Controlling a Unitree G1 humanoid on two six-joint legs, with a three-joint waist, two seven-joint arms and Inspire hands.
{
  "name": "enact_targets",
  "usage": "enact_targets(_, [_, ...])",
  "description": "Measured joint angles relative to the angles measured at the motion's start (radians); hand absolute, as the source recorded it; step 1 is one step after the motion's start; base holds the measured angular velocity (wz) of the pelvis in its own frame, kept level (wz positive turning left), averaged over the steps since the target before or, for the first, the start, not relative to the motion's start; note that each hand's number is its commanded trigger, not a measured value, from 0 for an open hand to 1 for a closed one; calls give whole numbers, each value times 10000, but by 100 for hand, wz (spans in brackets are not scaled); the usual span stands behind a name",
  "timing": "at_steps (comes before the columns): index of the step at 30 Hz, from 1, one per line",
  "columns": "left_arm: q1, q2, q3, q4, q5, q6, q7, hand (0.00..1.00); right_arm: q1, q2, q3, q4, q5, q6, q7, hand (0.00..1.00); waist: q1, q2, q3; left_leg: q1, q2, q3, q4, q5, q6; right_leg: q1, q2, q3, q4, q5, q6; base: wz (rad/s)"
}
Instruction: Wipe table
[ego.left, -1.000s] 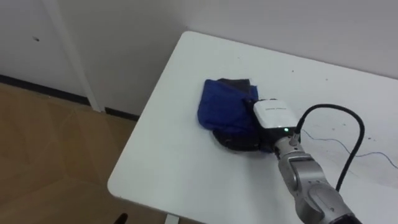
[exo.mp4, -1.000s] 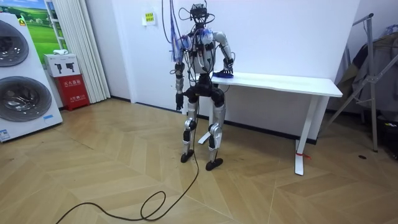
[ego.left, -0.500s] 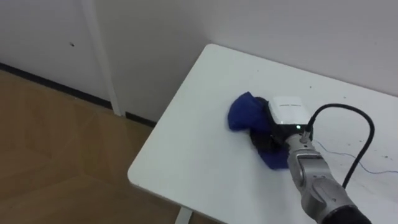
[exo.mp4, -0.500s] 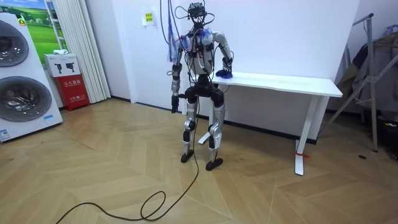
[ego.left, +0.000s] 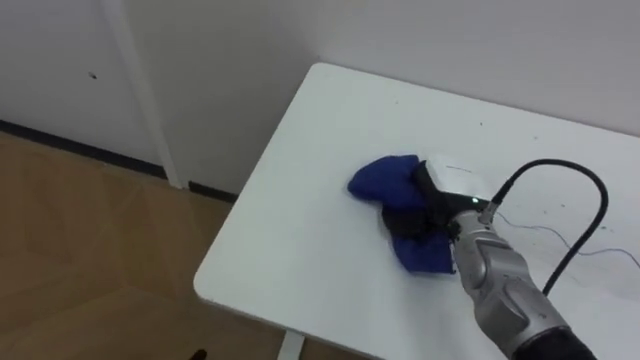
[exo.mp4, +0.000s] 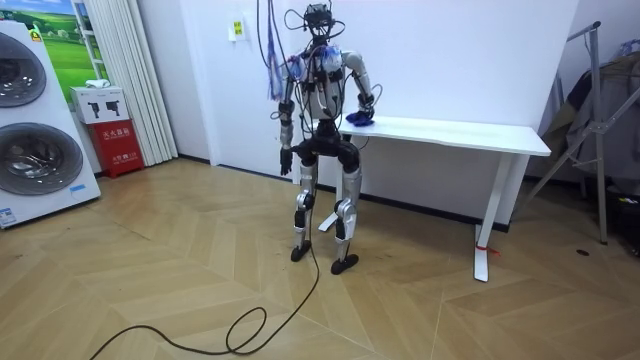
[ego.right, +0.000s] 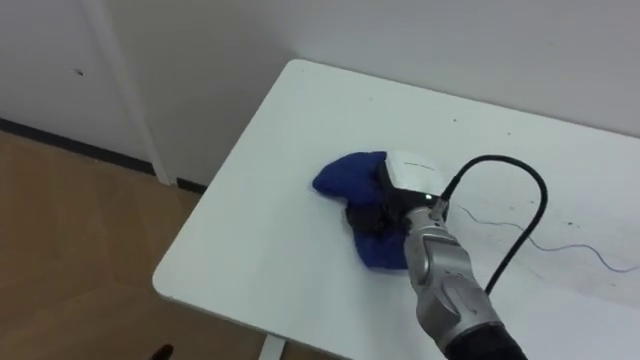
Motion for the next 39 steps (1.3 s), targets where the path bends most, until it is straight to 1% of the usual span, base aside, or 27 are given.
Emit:
enact_targets(2, [-14,15,189,32,-210,-90,40,0,80,5,-410,525,589,-593,-309,100,-189,80,33,125,-23,-47,-17,0,0,117,-8,32,-58,5,9,13])
enact_targets(3, [105,33,425,69,-163,-190,72,0,317,3,-805,830,758,-950,-558,100,-352,114,3,169,-38,-88,-18,0,0,202,-17,2,-76,6,12,22])
enact_targets(4, [133,54,566,145,-110,-234,92,0,427,3,-1025,947,865,-1107,-707,100,-447,129,6,190,-49,-136,-21,-1,0,258,-19,7,-99,8,15,22])
enact_targets(6, [318,157,1434,695,251,-240,156,0,1164,-4,-2387,1317,1375,-1740,-1417,100,-761,147,-8,287,-103,-172,-35,3,6,481,-36,37,-251,21,41,19])
enact_targets(7, [402,214,1650,818,411,-236,168,0,1414,-7,-2811,1408,1572,-1863,-1597,100,-830,151,-32,319,-112,-171,-56,4,7,525,-45,36,-265,24,49,12])
enact_targets(8, [698,345,2046,909,711,-152,217,0,1832,-28,-3588,1629,1969,-1962,-1997,100,-1049,114,-141,364,-142,-170,-98,7,12,595,-64,38,-315,27,63,6])
enact_targets(10, [1237,435,2618,984,1117,0,364,0,2304,-278,-4686,2163,2206,-2125,-2586,100,-1304,130,-189,531,-183,-71,-103,7,13,756,-110,85,-324,50,103,0])
enact_targets(12, [1744,569,3126,1016,1298,21,360,0,2759,-973,-5877,3174,2541,-2341,-2969,100,-1519,103,-234,704,-193,176,-95,4,18,906,-166,127,-261,71,135,-2])
enact_targets(14, [1775,674,3186,1079,1259,21,356,0,3058,-1383,-6485,3752,2916,-2361,-3107,100,-1557,63,-262,686,-172,227,-82,-1,27,867,-166,116,-191,70,136,-3])
enact_targets(17, [1579,624,3135,1080,1265,-34,339,0,3170,-1855,-6832,4471,3304,-2355,-3184,100,-1637,64,-272,656,-127,346,-88,-76,161,847,-146,132,-171,50,167,-11])
enact_targets(19, [1389,566,3092,1080,1262,-81,340,0,3145,-1932,-6813,4628,3311,-2312,-3170,100,-1714,88,-286,660,-104,347,-1,-81,166,870,-132,152,-101,51,164,-6])
enact_targets(21, [1130,520,2557,1038,1242,-49,318,0,2858,-1908,-6608,4551,3303,-1964,-3130,100,-1707,155,-300,687,-80,428,33,-52,191,796,-121,298,24,67,129,-12])
enact_targets(22, [1056,490,2472,1012,1225,-29,317,0,2697,-1895,-6486,4535,3300,-1785,-3097,100,-1680,126,-270,683,-70,487,41,-35,192,759,-113,360,30,75,116,-26])
enact_targets(23, [827,428,2287,1006,1046,27,324,0,2355,-1809,-6243,4396,3239,-1307,-3032,100,-1568,226,-281,664,-40,606,42,-18,171,626,-72,560,23,96,82,-42])
enact_targets(24, [511,348,2086,1012,776,99,326,0,2025,-1625,-5877,4219,3070,-768,-2985,100,-1384,173,-224,591,-27,678,45,-9,166,404,-31,754,84,110,56,-46])
enact_targets(25, [362,321,1959,1012,656,127,328,0,1851,-1532,-5596,4007,2915,-456,-2916,100,-1309,155,-233,518,-24,706,44,19,172,244,-12,870,170,120,40,-60])
enact_targets(26, [-3,245,1759,1061,498,196,332,0,1603,-1349,-4810,3255,2606,210,-2472,100,-1117,152,-232,381,-3,782,19,93,208,-39,41,1067,352,212,-93,-66])
enact_targets(27, [-474,132,1661,1276,483,212,332,0,1176,-1085,-3773,2544,2060,670,-1920,100,-939,169,-251,280,16,799,-12,149,213,-320,88,1197,440,320,-202,-66])
enact_targets(28, [-678,98,1575,1390,451,217,331,0,905,-931,-3159,2154,1840,874,-1607,100,-907,147,-204,252,28,817,-49,189,204,-429,117,1285,503,338,-228,-42])
enact_targets(29, [-952,21,1383,1653,360,238,325,0,349,-581,-2019,1475,1451,1174,-957,100,-901,87,-189,147,38,809,-162,310,181,-603,141,1310,531,371,-281,-10])
enact_targets(30, [-1230,-131,1360,1774,359,265,318,0,-499,-79,-1109,1383,1024,1225,-389,100,-827,44,-118,107,47,772,-244,390,162,-664,188,1352,507,391,-302,4])
enact_targets(31, [-1341,-228,1361,1797,348,265,317,0,-841,163,-871,1396,896,1213,-125,100,-703,26,-94,85,46,722,-288,417,158,-678,200,1342,485,391,-302,24])
enact_targets(33, [-1611,-426,1351,1744,131,262,302,0,-1827,663,-573,1682,863,952,532,100,-111,-65,-34,-59,12,329,-256,464,148,-615,189,985,292,385,-296,48])
enact_targets(35, [-1337,-302,1309,1732,-127,412,314,0,-2396,729,-584,2280,1111,844,678,100,206,-129,-48,-197,-18,32,-261,477,149,-589,152,668,191,373,-277,63])
enact_targets(37, [-949,-159,1278,1738,-307,653,328,0,-2658,700,-983,3115,1227,714,717,100,191,-148,-59,-438,-90,-322,-131,478,150,-536,61,183,168,370,-273,74])
enact_targets(38, [-732,-106,1230,1744,-301,711,328,0,-2635,527,-1374,3688,1605,499,650,100,185,-160,-69,-602,-158,-496,-75,482,157,-521,-5,-87,153,362,-259,64])
enact_targets(39, [-450,-20,1184,1749,-285,716,329,0,-2528,371,-1754,3856,2171,73,530,100,102,-106,-39,-646,-208,-592,-55,489,169,-471,-47,-233,131,364,-255,53])
